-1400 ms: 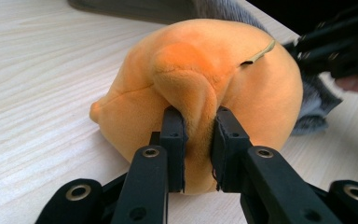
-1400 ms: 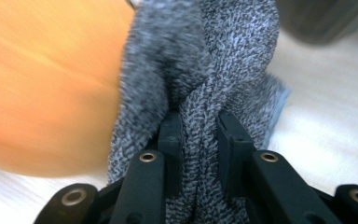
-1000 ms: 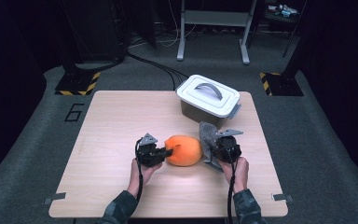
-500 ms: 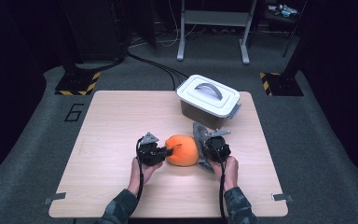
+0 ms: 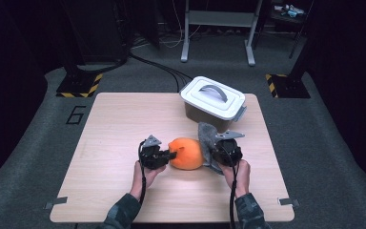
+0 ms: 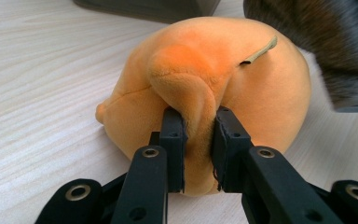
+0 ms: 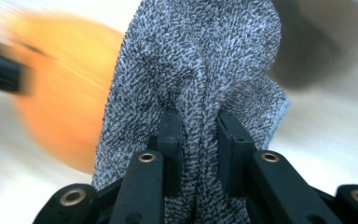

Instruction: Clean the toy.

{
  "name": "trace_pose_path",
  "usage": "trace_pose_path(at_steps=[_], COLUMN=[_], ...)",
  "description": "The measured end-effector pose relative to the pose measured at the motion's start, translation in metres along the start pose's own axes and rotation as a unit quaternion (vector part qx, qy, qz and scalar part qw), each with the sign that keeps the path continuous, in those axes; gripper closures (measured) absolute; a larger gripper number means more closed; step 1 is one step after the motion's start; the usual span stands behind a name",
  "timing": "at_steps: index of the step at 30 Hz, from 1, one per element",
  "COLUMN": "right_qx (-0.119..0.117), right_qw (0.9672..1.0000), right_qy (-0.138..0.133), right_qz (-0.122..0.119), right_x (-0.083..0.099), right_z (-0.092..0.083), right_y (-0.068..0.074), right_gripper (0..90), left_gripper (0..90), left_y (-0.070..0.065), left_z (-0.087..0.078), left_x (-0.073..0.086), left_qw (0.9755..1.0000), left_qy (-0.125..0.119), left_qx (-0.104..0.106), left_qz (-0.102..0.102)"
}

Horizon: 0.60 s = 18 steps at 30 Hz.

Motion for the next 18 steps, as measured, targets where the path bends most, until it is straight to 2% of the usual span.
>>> trace_pose_path(at_steps=[2,4,6,9,13,14,15,16,18], right_qx=[-0.017,-0.020,-0.007,-0.012,-0.008,-0.008,-0.005,-0.002,-0.002], right_qw=[0.9998,0.9992,0.9989,0.9993,0.9992,0.9993,0.9993,0.9994,0.9995], right_qy=[0.005,0.028,0.037,0.031,0.037,0.036,0.036,0.033,0.032], right_qz=[-0.012,-0.021,-0.027,-0.016,-0.014,-0.011,-0.007,-0.006,0.000], right_x=[-0.008,-0.007,-0.004,-0.003,-0.001,-0.001,-0.001,-0.001,-0.001], right_z=[0.003,0.016,0.028,0.031,0.030,0.031,0.030,0.031,0.031], right_y=[0.015,0.022,0.021,0.016,0.008,0.006,0.005,0.003,-0.001], right_gripper=[73.1,72.9,73.0,73.1,73.2,73.1,73.2,73.1,73.2], left_gripper=[75.7,75.3,73.6,66.7,49.3,47.4,45.7,44.9,48.0], left_y=[0.000,0.000,0.000,0.000,-0.006,-0.007,-0.010,-0.010,-0.012], left_z=[0.000,0.000,-0.001,-0.003,-0.006,-0.006,-0.005,-0.004,-0.002], left_x=[0.000,0.000,-0.001,-0.003,-0.008,-0.008,-0.006,-0.005,-0.003], left_qw=[1.0000,1.0000,1.0000,0.9999,0.9994,0.9989,0.9989,0.9985,0.9985], left_qy=[-0.001,0.001,0.001,0.010,0.016,0.019,0.026,0.031,0.030], left_qx=[0.001,0.000,0.000,0.005,-0.007,-0.007,-0.005,-0.008,-0.004], left_qz=[-0.002,0.000,0.002,0.009,0.031,0.042,0.039,0.045,0.046])
Point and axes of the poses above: each handheld gripper's, and its own axes: z roughly forward along the jaws, x roughly out of its underside, y roughly to its left, the point moved 6 cm from there along z, roughly forward along the jaws, and after that the axes turned 15 degrees about -x, right-handed, at the moved point
